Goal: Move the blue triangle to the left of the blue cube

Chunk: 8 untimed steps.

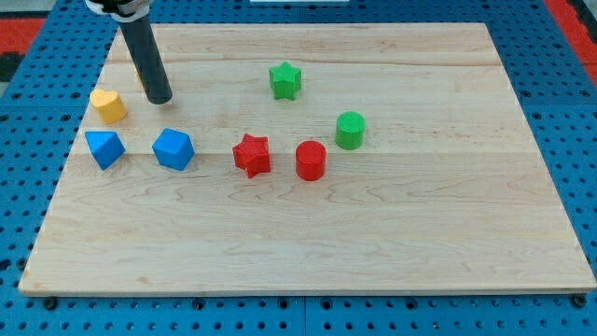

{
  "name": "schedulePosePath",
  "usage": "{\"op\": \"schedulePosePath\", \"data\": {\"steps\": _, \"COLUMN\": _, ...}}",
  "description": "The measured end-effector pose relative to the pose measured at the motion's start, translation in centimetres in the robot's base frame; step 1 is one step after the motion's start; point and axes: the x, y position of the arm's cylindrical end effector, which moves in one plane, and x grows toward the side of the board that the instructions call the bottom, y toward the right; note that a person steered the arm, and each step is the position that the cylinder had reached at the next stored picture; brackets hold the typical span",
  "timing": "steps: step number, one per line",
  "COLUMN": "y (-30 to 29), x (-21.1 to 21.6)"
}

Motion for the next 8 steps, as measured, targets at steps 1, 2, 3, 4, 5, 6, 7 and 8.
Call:
{"op": "schedulePosePath", "data": {"steps": 1, "y": 0.2, "x": -0.3}}
{"op": "schedulePosePath", "data": {"steps": 2, "y": 0.8, "x": -0.3}}
{"op": "schedulePosePath", "data": {"steps": 3, "y": 1.0, "x": -0.3}}
{"op": "schedulePosePath", "data": {"steps": 4, "y": 1.5, "x": -0.3}}
{"op": "schedulePosePath", "data": {"steps": 5, "y": 1.8, "x": -0.3}}
{"op": "schedulePosePath", "data": {"steps": 6, "y": 0.7, "x": 2.9}}
{"op": "schedulePosePath", "data": {"steps": 7, "y": 0.3, "x": 6.8}}
{"op": "schedulePosePath", "data": {"steps": 8, "y": -2.7, "x": 6.9}}
